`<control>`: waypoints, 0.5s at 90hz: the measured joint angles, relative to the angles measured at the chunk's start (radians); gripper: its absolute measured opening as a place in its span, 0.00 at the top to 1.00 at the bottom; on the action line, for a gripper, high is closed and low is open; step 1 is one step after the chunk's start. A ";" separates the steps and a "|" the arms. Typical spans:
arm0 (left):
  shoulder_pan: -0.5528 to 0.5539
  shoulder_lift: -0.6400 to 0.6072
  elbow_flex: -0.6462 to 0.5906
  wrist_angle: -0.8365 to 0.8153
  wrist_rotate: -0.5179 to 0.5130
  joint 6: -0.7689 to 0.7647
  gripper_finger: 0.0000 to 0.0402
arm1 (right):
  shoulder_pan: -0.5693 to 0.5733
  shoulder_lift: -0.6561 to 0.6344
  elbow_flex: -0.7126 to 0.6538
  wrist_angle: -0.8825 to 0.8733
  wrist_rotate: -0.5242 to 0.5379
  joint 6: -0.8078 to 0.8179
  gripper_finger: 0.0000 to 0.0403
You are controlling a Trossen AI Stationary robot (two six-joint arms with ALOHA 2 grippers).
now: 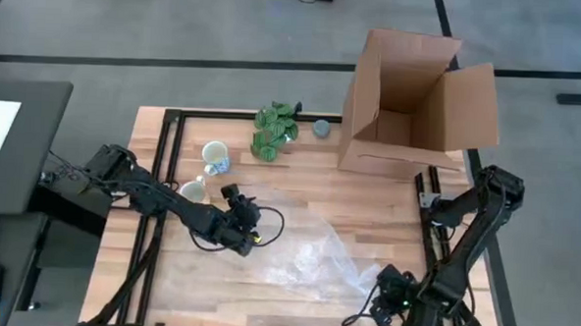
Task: Wrap mug
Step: Prepare the bubble wrap in the center of the table
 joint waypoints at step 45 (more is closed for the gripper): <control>0.009 0.000 0.000 0.030 0.006 0.020 0.63 | -0.332 -0.006 0.002 0.350 -0.023 -0.948 0.60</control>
